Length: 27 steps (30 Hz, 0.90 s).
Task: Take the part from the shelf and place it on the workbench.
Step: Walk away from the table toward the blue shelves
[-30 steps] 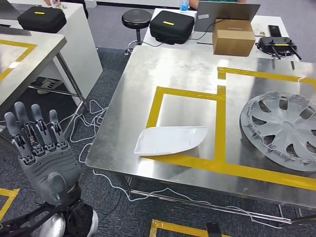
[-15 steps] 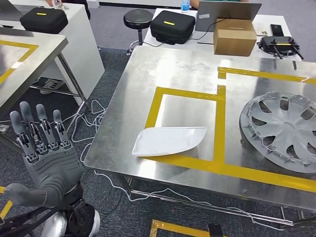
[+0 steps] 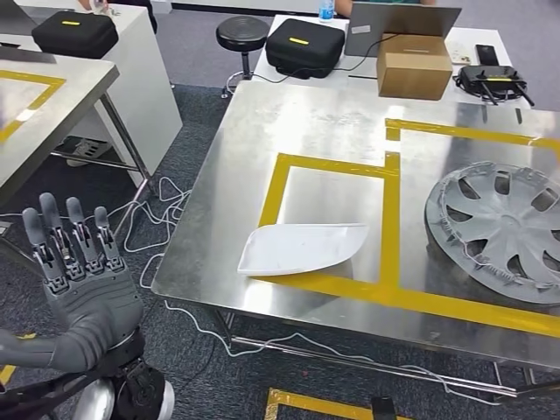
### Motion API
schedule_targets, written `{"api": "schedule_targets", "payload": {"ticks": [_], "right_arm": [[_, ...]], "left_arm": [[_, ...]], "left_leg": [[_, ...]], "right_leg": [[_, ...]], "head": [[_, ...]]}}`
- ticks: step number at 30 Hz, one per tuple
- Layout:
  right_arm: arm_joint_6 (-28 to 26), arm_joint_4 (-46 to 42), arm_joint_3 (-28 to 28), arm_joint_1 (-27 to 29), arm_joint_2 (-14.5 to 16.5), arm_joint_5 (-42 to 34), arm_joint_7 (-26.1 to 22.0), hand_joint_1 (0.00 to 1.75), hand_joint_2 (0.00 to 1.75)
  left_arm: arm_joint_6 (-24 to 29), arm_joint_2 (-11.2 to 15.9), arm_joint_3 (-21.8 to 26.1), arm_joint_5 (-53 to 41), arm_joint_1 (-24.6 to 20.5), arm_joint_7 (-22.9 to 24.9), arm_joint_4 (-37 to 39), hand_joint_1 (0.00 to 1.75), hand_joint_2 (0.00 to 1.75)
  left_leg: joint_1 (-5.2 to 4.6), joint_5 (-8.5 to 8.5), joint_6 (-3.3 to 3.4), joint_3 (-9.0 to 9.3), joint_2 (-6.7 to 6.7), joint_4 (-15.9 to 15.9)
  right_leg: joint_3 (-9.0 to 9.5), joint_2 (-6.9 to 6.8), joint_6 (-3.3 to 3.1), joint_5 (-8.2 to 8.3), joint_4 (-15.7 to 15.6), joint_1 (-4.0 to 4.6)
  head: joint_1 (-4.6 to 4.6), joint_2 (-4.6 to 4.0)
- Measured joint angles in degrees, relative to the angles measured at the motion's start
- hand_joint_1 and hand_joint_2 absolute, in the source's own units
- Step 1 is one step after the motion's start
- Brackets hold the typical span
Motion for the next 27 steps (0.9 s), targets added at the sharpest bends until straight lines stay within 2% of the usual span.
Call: {"api": "schedule_targets", "payload": {"ticks": [2,3,5,6,7,8,9,10,12,13,16,17,19,21,22,23,24,26,27], "right_arm": [[-0.05,0.00,-0.59,0.02,0.00,-0.09,-0.26,0.00,0.00],[-0.08,0.00,-0.92,0.03,0.00,-0.15,-0.39,0.00,0.00],[-0.11,0.00,-1.54,0.17,0.00,-0.47,-0.65,0.00,0.00],[-0.12,0.00,-1.85,0.29,0.00,-0.65,-0.79,0.00,0.00],[-0.13,0.00,-2.18,0.44,0.00,-0.79,-0.91,0.00,0.00],[-0.14,0.00,-2.49,0.56,0.00,-0.87,-1.01,0.00,0.00],[-0.15,0.00,-2.77,0.64,0.00,-0.86,-1.10,0.00,0.00],[-0.16,0.00,-3.00,0.66,0.00,-0.82,-1.19,0.00,0.00],[-0.17,0.00,-3.41,0.54,0.01,-0.75,-1.32,0.00,0.00],[-0.17,0.00,-3.62,0.51,0.02,-0.73,-1.39,0.00,0.00],[-0.16,0.00,-4.09,0.61,0.02,-0.73,-1.57,0.00,0.00],[-0.17,0.00,-4.17,0.62,0.02,-0.74,-1.63,0.00,0.00],[-0.22,0.00,-4.37,0.62,0.02,-0.78,-1.78,0.00,0.00],[-0.32,0.00,-4.72,0.73,0.02,-0.81,-1.89,0.00,0.00],[-0.37,0.00,-4.92,0.81,0.02,-0.79,-1.96,0.00,0.00],[-0.39,0.00,-5.11,0.86,0.02,-0.76,-2.02,0.00,0.00],[-0.40,0.00,-5.28,0.89,0.02,-0.73,-2.08,0.00,0.00],[-0.37,0.00,-5.49,0.87,0.02,-0.67,-2.20,0.00,0.00],[-0.36,0.00,-5.56,0.86,0.02,-0.60,-2.25,0.00,0.00]], "left_arm": [[0.67,0.53,-0.66,1.32,0.09,0.01,1.21,0.00,0.00],[0.88,0.85,-1.09,1.71,0.08,0.01,1.78,0.00,0.00],[1.12,1.46,-1.82,1.93,0.14,0.01,2.85,0.00,0.00],[1.31,1.71,-2.04,2.01,0.25,0.01,3.32,0.00,0.00],[1.56,1.95,-2.21,2.25,0.40,0.01,3.78,0.00,0.00],[1.81,2.18,-2.36,2.63,0.62,0.01,4.20,0.00,0.00],[1.97,2.42,-2.54,3.05,0.83,0.01,4.59,0.00,0.00],[2.07,2.71,-2.87,3.45,1.00,0.01,4.98,0.00,0.00],[1.94,3.33,-3.75,3.94,1.08,0.17,5.63,0.00,0.00],[1.65,3.65,-4.25,4.47,1.03,0.56,5.98,0.00,0.00],[0.53,4.58,-5.38,6.83,1.01,2.46,7.31,0.00,0.00],[0.32,4.86,-5.61,7.43,1.07,2.85,7.75,0.00,0.00],[0.26,5.39,-5.89,8.18,1.22,3.33,8.55,0.00,0.00],[0.58,5.91,-6.06,8.32,1.57,3.40,9.34,0.00,0.00],[0.72,6.16,-6.12,7.98,1.79,2.98,9.64,0.00,0.00],[0.87,6.38,-6.21,7.33,1.99,2.41,9.82,0.00,0.00],[1.26,6.54,-6.34,6.23,2.14,1.82,9.91,0.00,0.00],[2.86,6.62,-6.48,3.50,2.47,0.99,9.87,0.00,0.00],[3.99,6.43,-6.37,1.80,2.76,0.73,9.67,0.00,0.00]], "left_leg": [[0.13,0.25,0.67,0.06,-0.01,-0.27],[0.24,0.35,0.96,0.11,0.02,-0.40],[0.25,0.36,1.24,0.09,0.07,-0.40],[0.23,0.35,1.28,0.08,0.08,-0.39],[0.22,0.34,1.29,0.08,0.08,-0.37],[0.21,0.32,1.28,0.11,0.07,-0.36],[0.22,0.29,1.25,0.17,0.05,-0.35],[0.23,0.24,1.15,0.25,0.01,-0.32],[-0.01,0.07,0.72,0.28,-0.06,-0.16],[-0.12,0.06,0.45,0.28,-0.10,-0.14],[-0.09,0.05,-0.38,0.31,-0.11,-0.26],[-0.03,-0.56,-0.72,0.03,-0.08,0.41],[0.06,-3.55,-1.35,-2.09,-0.02,5.07],[0.13,-7.07,-1.70,-5.75,0.01,12.63],[0.14,-7.75,-1.75,-7.04,0.01,15.18],[0.14,-7.29,-1.74,-7.40,0.02,15.77],[0.14,-5.81,-1.67,-6.64,0.03,14.15],[0.18,-1.95,-1.52,-2.98,0.10,6.99],[0.21,-0.81,-1.34,-1.26,0.10,3.60]], "right_leg": [[-0.49,-0.07,0.64,-0.84,1.02,-0.11],[-1.41,-0.11,0.87,-2.09,3.00,-0.12],[-4.77,-0.15,1.17,-5.79,10.24,-0.13],[-6.44,-0.16,1.26,-7.15,13.77,-0.13],[-7.41,-0.16,1.31,-7.58,15.82,-0.12],[-7.31,-0.16,1.31,-6.86,15.62,-0.12],[-6.07,-0.17,1.25,-5.20,13.09,-0.14],[-4.00,-0.20,1.18,-3.16,9.04,-0.16],[-0.40,-0.19,0.84,-0.74,2.06,-0.15],[0.44,-0.15,0.57,-0.42,0.44,-0.11],[0.51,-0.05,-0.53,-0.32,-0.02,-0.01],[0.51,-0.07,-0.90,-0.22,-0.10,-0.08],[0.49,-0.14,-1.44,-0.12,-0.19,-0.26],[0.42,-0.21,-1.64,-0.16,-0.19,-0.26],[0.40,-0.23,-1.66,-0.17,-0.19,-0.25],[0.40,-0.21,-1.66,-0.17,-0.19,-0.25],[0.44,-0.19,-1.64,-0.18,-0.19,-0.27],[0.58,-0.10,-1.43,-0.23,-0.15,-0.22],[0.57,-0.02,-1.17,-0.32,-0.04,-0.09]], "head": [[0.16,0.00],[0.30,0.00],[0.66,0.00],[0.76,0.00],[0.82,0.00],[0.89,0.00],[0.91,0.00],[0.93,0.00],[0.96,0.00],[0.88,0.00],[0.71,0.00],[0.60,0.00],[0.23,0.00],[-0.02,0.00],[-0.03,0.00],[-0.04,0.00],[-0.04,0.00],[-0.09,0.00],[-0.18,0.00]]}}
